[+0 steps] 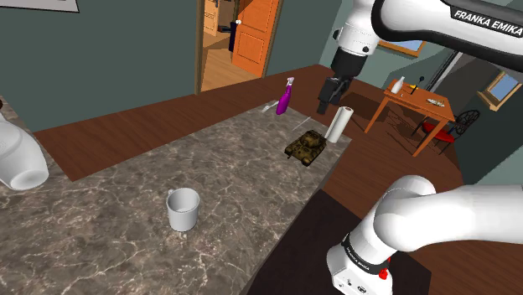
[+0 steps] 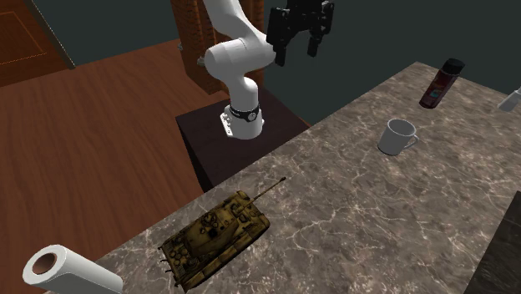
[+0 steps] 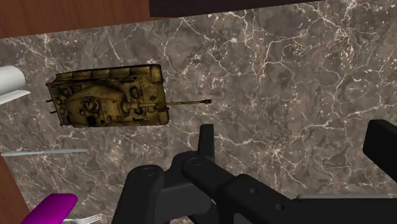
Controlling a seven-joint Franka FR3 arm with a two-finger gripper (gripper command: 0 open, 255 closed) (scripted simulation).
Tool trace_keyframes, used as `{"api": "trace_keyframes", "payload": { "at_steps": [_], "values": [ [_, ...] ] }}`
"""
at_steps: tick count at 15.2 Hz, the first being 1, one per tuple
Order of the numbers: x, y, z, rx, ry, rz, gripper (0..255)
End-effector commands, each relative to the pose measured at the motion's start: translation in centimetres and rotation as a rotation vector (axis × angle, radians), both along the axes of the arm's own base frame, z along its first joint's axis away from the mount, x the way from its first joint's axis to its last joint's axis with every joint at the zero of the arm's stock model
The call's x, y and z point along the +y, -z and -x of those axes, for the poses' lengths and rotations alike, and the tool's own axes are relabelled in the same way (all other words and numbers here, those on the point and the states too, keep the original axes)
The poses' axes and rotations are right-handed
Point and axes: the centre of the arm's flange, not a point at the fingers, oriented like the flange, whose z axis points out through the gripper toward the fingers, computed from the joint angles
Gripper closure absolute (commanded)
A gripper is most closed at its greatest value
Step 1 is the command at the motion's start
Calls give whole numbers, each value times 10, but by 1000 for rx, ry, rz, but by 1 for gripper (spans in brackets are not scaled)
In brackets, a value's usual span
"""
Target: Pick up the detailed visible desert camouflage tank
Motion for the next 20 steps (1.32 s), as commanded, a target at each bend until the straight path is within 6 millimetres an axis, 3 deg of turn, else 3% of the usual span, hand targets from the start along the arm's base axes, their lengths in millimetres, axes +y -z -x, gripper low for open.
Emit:
{"api": "trace_keyframes", "payload": {
  "at_steps": [1, 11, 20],
  "values": [
    [0, 0, 0, 0, 0, 0, 0],
    [-54, 93, -77, -18, 568, -1, 0],
    [-131, 176, -113, -34, 1078, -2, 0]
  ]
}}
